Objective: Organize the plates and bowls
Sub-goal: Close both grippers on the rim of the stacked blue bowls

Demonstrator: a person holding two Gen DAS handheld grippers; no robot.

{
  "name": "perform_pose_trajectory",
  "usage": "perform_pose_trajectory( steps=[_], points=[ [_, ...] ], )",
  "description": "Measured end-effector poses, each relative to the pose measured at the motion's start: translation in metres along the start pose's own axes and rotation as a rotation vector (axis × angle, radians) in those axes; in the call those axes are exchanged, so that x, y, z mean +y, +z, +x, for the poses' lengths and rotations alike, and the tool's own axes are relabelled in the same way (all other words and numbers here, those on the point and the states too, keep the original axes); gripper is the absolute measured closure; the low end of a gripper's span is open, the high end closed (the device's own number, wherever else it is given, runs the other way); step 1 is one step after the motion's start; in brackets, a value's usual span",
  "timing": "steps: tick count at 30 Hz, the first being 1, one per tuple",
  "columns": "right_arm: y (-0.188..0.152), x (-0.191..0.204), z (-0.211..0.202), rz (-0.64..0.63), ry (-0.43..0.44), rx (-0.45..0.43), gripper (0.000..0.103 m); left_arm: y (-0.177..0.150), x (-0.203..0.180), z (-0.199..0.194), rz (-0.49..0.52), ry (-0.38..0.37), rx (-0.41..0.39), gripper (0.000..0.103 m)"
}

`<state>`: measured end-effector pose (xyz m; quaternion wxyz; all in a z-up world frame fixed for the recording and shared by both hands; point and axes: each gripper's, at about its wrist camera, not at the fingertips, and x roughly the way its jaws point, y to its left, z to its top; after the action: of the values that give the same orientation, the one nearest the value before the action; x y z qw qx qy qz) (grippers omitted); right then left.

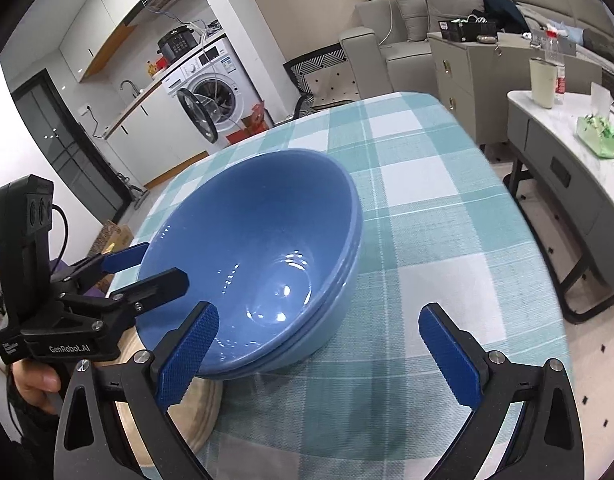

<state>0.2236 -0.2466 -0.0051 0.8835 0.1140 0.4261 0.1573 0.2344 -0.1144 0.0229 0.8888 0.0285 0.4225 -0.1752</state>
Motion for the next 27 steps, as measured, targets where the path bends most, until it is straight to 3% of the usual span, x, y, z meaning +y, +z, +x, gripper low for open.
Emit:
perform_pose_trajectory(
  steps=[6, 8, 13, 17, 27],
  points=[
    [-0.003, 0.004, 0.006, -0.012, 0.02, -0.015, 0.002, -0.002, 0.0, 0.001, 0.003, -0.021, -0.003, 0.006],
    [-0.003, 0.003, 0.008, -0.002, 0.035, -0.019, 0.007, -0.002, 0.0, 0.001, 0.0, -0.035, -0.004, 0.01],
    [-0.002, 0.002, 0.011, 0.021, 0.07, -0.028, 0.02, -0.004, -0.002, 0.006, -0.002, -0.069, 0.02, 0.041],
    [-0.001, 0.007, 0.009, 0.006, 0.078, -0.034, 0.03, -0.004, -0.005, 0.006, 0.0, -0.101, 0.023, 0.052],
    [-0.001, 0.019, 0.009, -0.027, 0.007, -0.037, 0.034, -0.005, -0.014, 0.004, 0.033, -0.053, 0.018, 0.056]
  ],
)
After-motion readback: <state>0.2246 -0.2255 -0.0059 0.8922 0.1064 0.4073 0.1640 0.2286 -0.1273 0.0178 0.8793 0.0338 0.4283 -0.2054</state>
